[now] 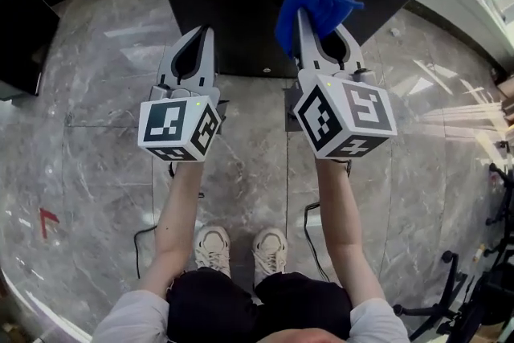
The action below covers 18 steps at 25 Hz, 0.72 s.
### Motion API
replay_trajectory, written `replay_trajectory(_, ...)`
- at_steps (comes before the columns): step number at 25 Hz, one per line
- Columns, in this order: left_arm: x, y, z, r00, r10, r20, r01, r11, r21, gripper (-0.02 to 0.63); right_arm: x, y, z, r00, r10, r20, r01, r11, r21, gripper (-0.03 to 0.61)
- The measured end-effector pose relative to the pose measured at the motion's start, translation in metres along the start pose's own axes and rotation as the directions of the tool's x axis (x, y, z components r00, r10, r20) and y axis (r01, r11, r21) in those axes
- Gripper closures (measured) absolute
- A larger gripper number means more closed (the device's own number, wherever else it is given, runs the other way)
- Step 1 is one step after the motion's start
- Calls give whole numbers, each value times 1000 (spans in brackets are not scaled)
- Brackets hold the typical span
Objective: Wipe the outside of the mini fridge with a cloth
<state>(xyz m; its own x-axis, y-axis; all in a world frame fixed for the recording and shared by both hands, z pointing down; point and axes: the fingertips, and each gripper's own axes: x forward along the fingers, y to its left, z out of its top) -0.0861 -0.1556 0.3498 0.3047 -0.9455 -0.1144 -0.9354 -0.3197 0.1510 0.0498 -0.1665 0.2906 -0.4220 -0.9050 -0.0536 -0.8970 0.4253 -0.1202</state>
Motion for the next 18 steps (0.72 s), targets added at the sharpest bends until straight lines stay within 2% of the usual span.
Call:
replay_trajectory(5,-14,35,13,998,64,28,-63,998,-15,609,40,84,-13,988,154,9,-154,988,-8,506)
replay_trajectory(10,-31,84,19,986,159,41,-157,987,-38,609,84,147,-19,972,230,35,-230,973,-19,506)
replay_trajectory(14,-49,121,16,970,241,27,-239,969,-55,609,112,166,-36,978,207,8,-206,976,-76,506)
replay_trajectory(18,-63,139,17,962,274,23,-273,961,-40,609,116,164,-47,988,157,0,-156,983,-100,506)
